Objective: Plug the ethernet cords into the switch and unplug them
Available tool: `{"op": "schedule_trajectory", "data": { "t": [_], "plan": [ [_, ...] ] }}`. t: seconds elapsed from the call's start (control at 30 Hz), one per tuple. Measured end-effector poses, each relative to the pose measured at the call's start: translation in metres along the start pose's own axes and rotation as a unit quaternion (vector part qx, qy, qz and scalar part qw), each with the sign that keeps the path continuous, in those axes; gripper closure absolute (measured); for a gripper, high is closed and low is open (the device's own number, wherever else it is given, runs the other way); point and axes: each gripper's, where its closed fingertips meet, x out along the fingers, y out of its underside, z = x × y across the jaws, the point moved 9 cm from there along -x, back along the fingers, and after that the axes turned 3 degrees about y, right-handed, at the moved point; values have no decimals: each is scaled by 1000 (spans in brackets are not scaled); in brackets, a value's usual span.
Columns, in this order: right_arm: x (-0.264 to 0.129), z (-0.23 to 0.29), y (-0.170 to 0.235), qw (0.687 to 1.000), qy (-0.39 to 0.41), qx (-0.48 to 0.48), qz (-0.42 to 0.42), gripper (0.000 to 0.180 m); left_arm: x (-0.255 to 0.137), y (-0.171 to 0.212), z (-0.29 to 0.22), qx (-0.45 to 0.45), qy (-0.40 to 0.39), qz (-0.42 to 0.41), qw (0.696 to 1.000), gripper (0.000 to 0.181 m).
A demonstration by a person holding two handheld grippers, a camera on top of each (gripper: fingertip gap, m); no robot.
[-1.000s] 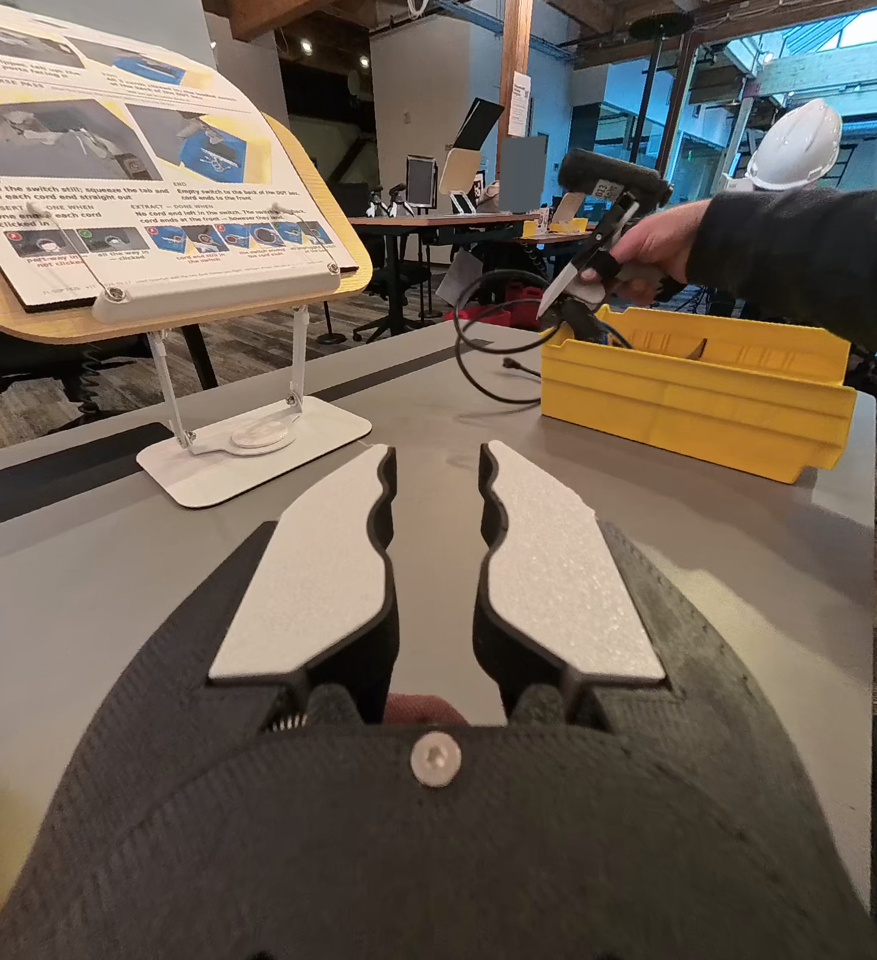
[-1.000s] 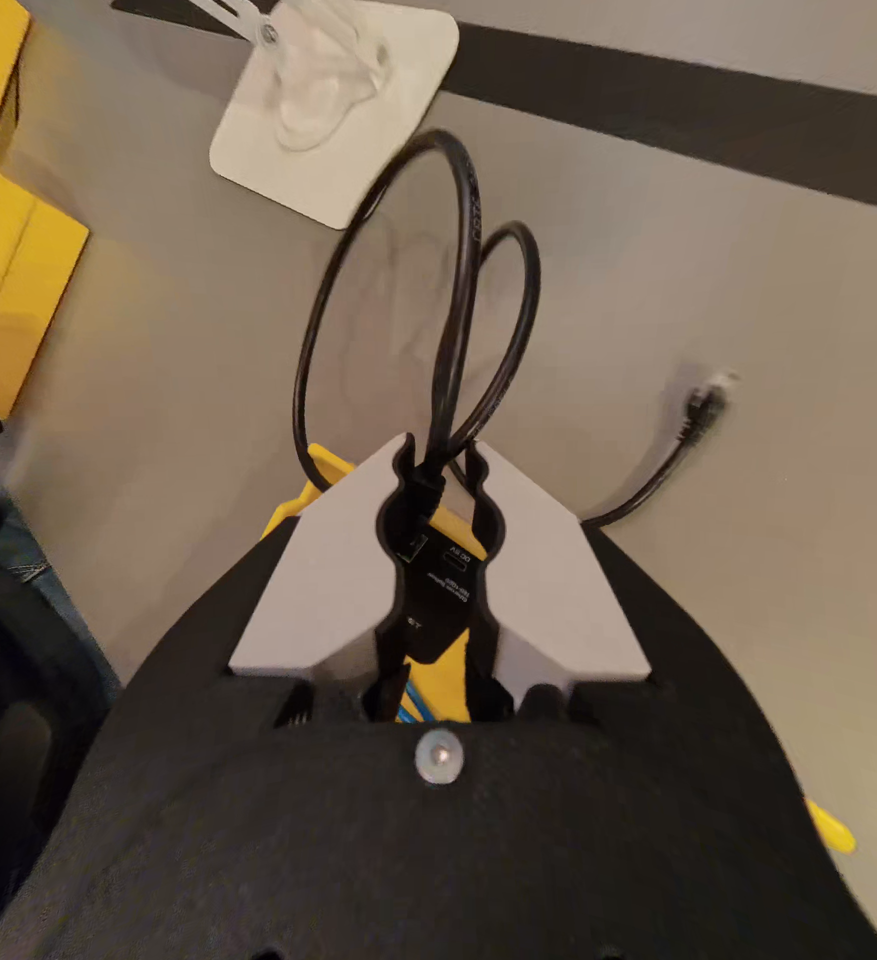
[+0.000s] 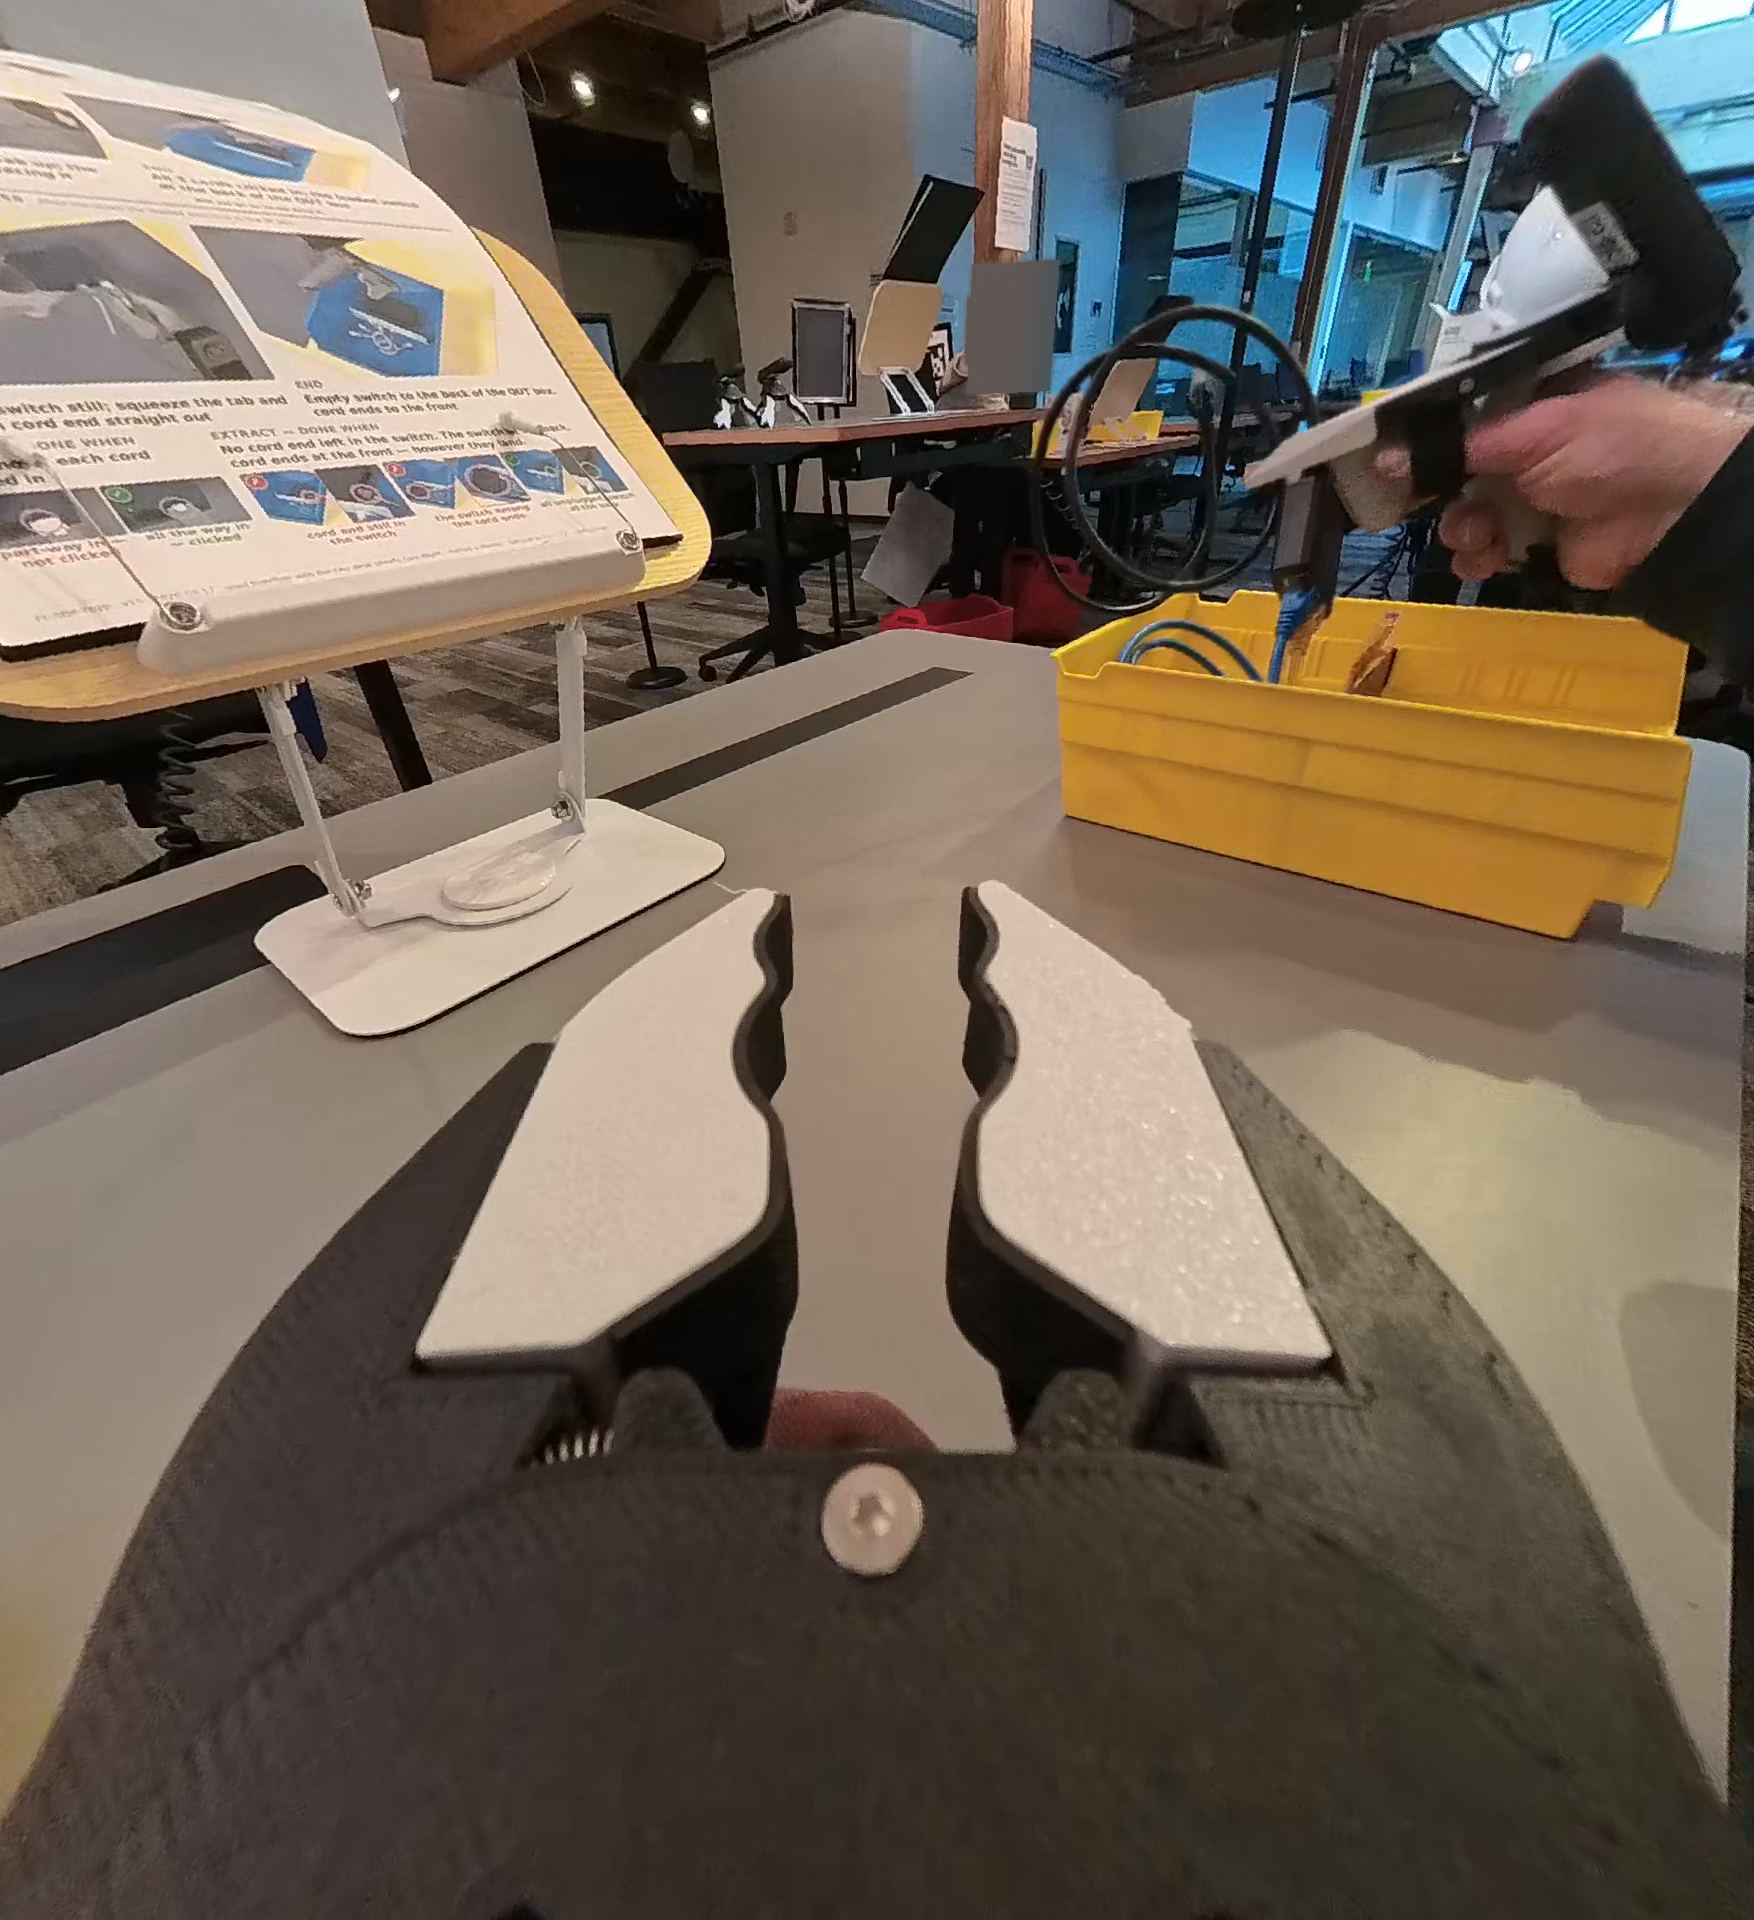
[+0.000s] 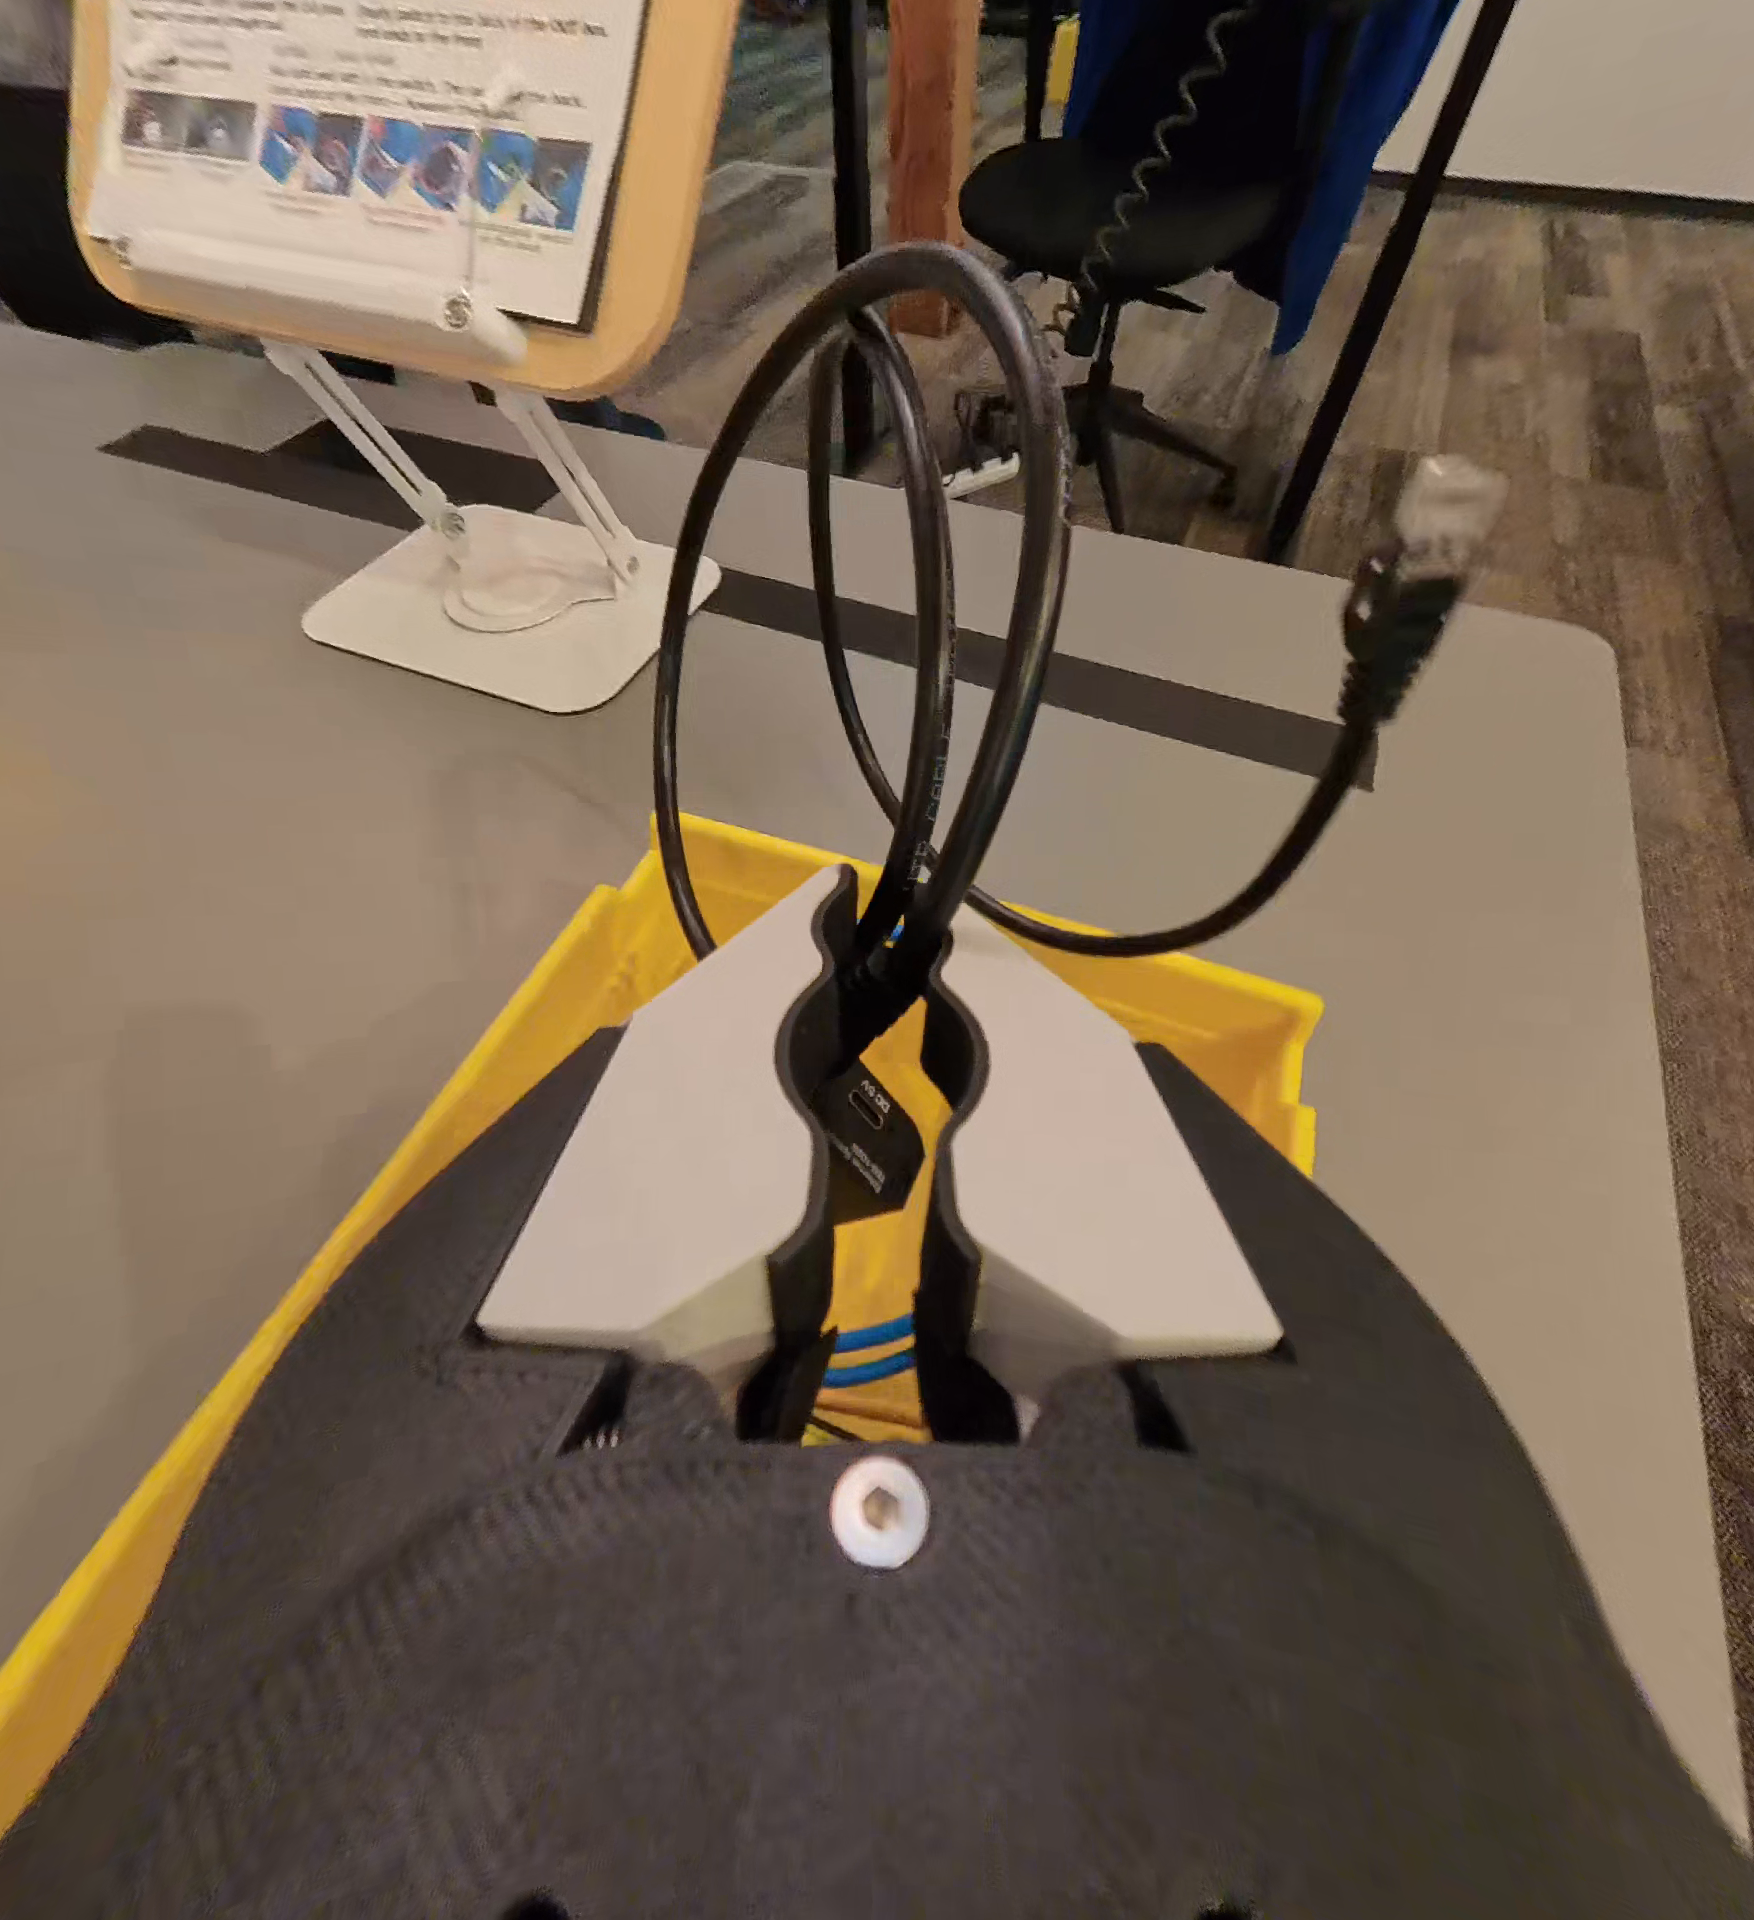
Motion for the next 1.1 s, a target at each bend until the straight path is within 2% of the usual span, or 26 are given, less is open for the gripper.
{"op": "schedule_trajectory", "data": {
  "t": [0.33, 0.47, 0.57, 0.67, 0.83, 1.1],
  "plan": [
    [3, -7, 22, 998, 40, -13, 43, 171, 1, 1, -2, 7, 0, 3, 1000, 150],
    [-18, -15, 22, 999, 28, 20, 31, 173, -1, 0, -2, 15, -4, 5, 1000, 150],
    [-22, -18, 31, 997, 36, 18, 62, 172, -1, 1, -1, 9, -3, 3, 1000, 150],
    [-15, -20, 42, 994, 42, 17, 100, 172, 2, 2, -3, 10, 1, 5, 1000, 150],
    [6, -23, 38, 983, 72, -26, 165, 171, 5, 2, -8, 21, 4, 12, 1000, 150],
    [47, -34, 55, 951, 136, -90, 262, 168, 4, 3, -7, 23, 1, 15, 1000, 150]
  ]
}}
